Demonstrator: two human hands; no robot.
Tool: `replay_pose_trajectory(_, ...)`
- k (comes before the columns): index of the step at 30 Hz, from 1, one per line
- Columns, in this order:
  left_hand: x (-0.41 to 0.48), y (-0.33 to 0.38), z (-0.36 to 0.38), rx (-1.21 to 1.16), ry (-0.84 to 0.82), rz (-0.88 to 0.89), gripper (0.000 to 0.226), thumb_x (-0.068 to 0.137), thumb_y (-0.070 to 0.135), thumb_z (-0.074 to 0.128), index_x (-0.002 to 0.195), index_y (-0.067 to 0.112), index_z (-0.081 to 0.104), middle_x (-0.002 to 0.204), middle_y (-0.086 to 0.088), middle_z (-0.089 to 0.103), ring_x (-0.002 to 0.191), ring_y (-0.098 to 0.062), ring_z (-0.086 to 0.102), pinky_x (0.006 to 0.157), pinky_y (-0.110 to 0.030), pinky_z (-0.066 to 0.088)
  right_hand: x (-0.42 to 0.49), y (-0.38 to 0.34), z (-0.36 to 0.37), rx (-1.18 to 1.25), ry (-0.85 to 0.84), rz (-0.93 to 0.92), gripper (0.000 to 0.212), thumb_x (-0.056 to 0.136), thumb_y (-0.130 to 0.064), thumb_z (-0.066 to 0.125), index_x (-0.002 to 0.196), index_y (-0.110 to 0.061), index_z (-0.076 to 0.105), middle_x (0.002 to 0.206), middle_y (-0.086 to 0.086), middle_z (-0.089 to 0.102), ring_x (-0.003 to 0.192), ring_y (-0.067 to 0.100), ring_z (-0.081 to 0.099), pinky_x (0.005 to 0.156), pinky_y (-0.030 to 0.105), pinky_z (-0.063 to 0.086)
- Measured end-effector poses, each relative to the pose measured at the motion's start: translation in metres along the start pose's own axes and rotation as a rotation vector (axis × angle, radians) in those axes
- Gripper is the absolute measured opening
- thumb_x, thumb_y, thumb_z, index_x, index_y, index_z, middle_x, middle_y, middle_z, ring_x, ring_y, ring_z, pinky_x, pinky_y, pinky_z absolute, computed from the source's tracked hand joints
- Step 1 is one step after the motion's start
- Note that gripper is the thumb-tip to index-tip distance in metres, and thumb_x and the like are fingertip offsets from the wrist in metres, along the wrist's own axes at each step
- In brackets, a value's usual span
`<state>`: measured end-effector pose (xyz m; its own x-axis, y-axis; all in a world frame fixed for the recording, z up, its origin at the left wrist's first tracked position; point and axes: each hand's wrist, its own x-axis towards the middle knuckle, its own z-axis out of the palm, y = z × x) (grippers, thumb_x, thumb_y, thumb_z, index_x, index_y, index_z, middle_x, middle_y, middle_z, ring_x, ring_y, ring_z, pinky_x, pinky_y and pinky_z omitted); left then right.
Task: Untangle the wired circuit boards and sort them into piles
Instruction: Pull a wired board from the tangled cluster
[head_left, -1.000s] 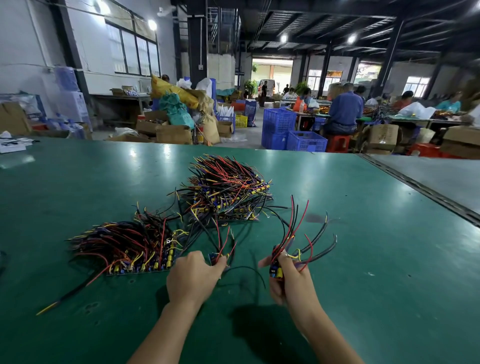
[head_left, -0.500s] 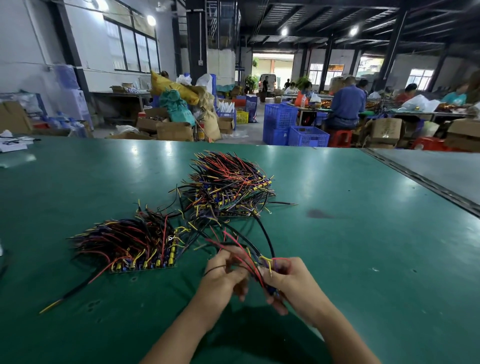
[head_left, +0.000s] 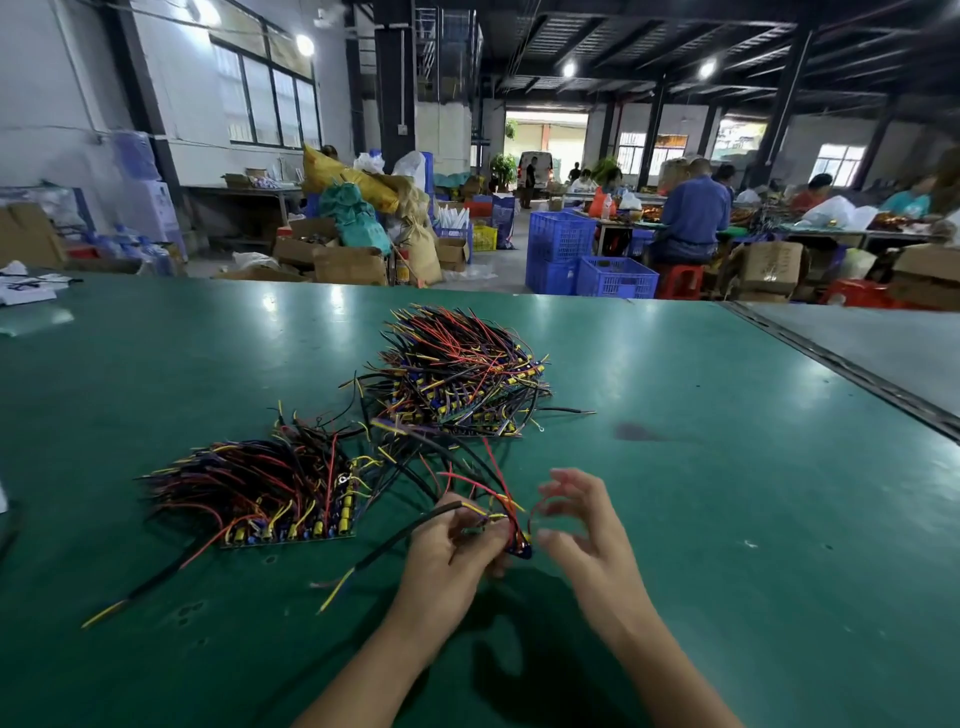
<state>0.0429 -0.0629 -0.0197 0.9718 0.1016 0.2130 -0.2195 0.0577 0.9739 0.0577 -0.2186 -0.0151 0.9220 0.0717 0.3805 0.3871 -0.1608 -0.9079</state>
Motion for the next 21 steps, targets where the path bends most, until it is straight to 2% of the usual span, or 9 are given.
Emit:
replay_pose_trajectory(2,0.001,0.0,-0.001,0.048,0.028,0.078,0.025,0.086,0.014,0.067,0.087,-0.008,0.056,0.071,-0.009,0.062,0.065,-0.014,0.061,0.061,-0.024,0.05,-0.002,0.001,0.001,-0.231,-0.007,-0.224,0.056,0.071,-0.035,0.07,0.123,-0.03,0.051,0.126,-0.01,0.051,0.123,0.008,0.048,0.098,0.02,0.042)
replay_pose_trajectory(3,0.002,-0.001,-0.001,0.08,0.043,0.095,0.026,0.084,0.016,0.069,0.085,-0.006,0.055,0.069,-0.007,0.061,0.065,-0.013,0.06,0.062,-0.024,0.049,-0.003,0.001,0.003,-0.311,-0.01,-0.288,0.059,0.071,-0.041,0.072,0.125,-0.033,0.05,0.132,-0.01,0.046,0.129,0.006,0.041,0.104,0.016,0.034)
replay_pose_trajectory(6,0.005,-0.003,0.0,0.143,0.14,0.078,0.023,0.083,0.011,0.073,0.069,0.001,0.057,0.063,-0.002,0.055,0.057,-0.005,0.053,0.059,-0.018,0.042,-0.003,0.002,0.011,-0.438,0.015,-0.369,0.06,0.074,-0.049,0.073,0.128,-0.037,0.051,0.133,-0.008,0.045,0.13,0.005,0.034,0.108,0.011,0.024)
replay_pose_trajectory(9,0.006,-0.003,-0.002,0.17,0.136,0.077,0.028,0.08,0.017,0.076,0.071,-0.002,0.059,0.064,-0.003,0.056,0.058,-0.004,0.053,0.059,-0.015,0.041,-0.004,0.003,0.013,-0.428,-0.006,-0.369,0.047,0.078,-0.044,0.072,0.122,-0.033,0.06,0.131,-0.009,0.047,0.128,0.007,0.035,0.107,0.013,0.026)
replay_pose_trajectory(12,0.004,-0.003,-0.003,0.076,0.021,0.062,0.042,0.077,0.026,0.079,0.08,-0.008,0.054,0.067,-0.004,0.057,0.066,-0.013,0.054,0.065,-0.028,0.044,-0.003,0.002,0.013,-0.381,-0.01,-0.331,0.025,0.082,-0.038,0.069,0.107,-0.037,0.064,0.129,-0.012,0.05,0.128,0.005,0.037,0.105,0.01,0.026)
replay_pose_trajectory(14,0.005,-0.005,-0.002,0.021,-0.007,0.026,0.041,0.076,0.024,0.08,0.081,-0.007,0.054,0.067,-0.002,0.059,0.067,-0.016,0.057,0.066,-0.034,0.049,-0.002,0.001,0.011,-0.336,0.029,-0.288,0.011,0.082,-0.033,0.069,0.092,-0.034,0.065,0.126,-0.011,0.053,0.125,0.005,0.041,0.102,0.01,0.027)
replay_pose_trajectory(17,0.008,-0.008,0.001,0.007,0.094,-0.034,0.015,0.085,0.011,0.071,0.077,0.001,0.062,0.067,0.0,0.067,0.067,-0.017,0.064,0.069,-0.037,0.055,-0.001,0.0,0.008,-0.248,0.047,-0.253,0.008,0.079,-0.025,0.07,0.08,-0.023,0.062,0.116,-0.012,0.059,0.115,0.005,0.054,0.097,0.017,0.038)
replay_pose_trajectory(19,0.011,-0.008,0.001,-0.098,0.196,-0.1,0.013,0.088,0.006,0.065,0.075,0.007,0.065,0.068,-0.001,0.067,0.064,-0.013,0.065,0.064,-0.032,0.057,-0.001,-0.002,0.007,-0.159,0.013,-0.25,0.012,0.077,-0.014,0.067,0.074,-0.021,0.058,0.105,-0.013,0.064,0.1,0.01,0.062,0.086,0.02,0.045)
replay_pose_trajectory(21,0.013,-0.004,0.001,-0.274,0.237,-0.158,0.013,0.09,0.004,0.061,0.077,0.008,0.061,0.071,-0.004,0.065,0.062,-0.013,0.062,0.057,-0.026,0.055,-0.002,-0.002,0.007,-0.071,-0.019,-0.244,0.013,0.074,-0.012,0.064,0.071,-0.021,0.055,0.1,-0.008,0.067,0.094,0.014,0.063,0.08,0.021,0.047)
